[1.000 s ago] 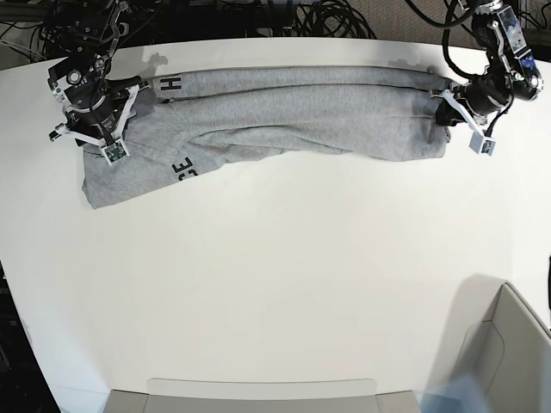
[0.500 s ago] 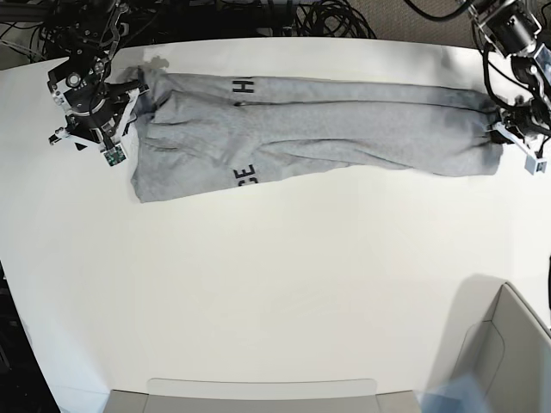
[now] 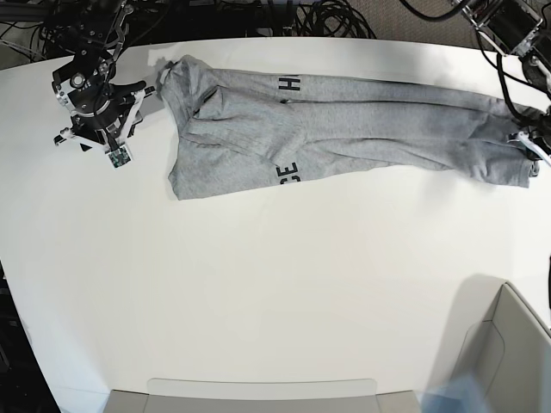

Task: Fold the T-shirt properly
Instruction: 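Move the left gripper to the middle of the strip and grasp it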

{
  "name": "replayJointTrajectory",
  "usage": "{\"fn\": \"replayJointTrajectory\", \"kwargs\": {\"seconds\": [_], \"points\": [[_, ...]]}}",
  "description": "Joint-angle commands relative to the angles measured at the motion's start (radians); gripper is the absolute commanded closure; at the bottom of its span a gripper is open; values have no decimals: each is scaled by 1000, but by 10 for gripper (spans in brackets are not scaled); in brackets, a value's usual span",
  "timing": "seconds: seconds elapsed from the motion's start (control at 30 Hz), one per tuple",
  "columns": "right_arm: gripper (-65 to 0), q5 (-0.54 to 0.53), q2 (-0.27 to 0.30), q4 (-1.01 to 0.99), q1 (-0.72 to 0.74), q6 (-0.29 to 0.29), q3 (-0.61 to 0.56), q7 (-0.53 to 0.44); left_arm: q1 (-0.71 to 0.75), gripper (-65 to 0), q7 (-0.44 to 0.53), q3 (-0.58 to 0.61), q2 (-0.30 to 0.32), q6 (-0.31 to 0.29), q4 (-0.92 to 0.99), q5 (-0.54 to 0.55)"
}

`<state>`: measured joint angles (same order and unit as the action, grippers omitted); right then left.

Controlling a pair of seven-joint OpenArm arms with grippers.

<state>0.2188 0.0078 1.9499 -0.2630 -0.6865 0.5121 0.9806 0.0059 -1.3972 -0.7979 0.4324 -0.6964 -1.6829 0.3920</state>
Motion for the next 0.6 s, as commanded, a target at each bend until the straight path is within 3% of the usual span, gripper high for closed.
{"fn": "replayJointTrajectory", "kwargs": {"seconds": [0.0,0.3,0.57], "points": [[-256,-2,8,18,11,-12,3,-10,26,0,1,16,-7,-2,-58,6],[-256,-2,8,18,12,-12,-11,-10,154,0,1,219,-226,-2,-351,9],[-256,3,8,16,11,-12,-42,-10,147,0,1,404,-321,-2,-352,8]]}}
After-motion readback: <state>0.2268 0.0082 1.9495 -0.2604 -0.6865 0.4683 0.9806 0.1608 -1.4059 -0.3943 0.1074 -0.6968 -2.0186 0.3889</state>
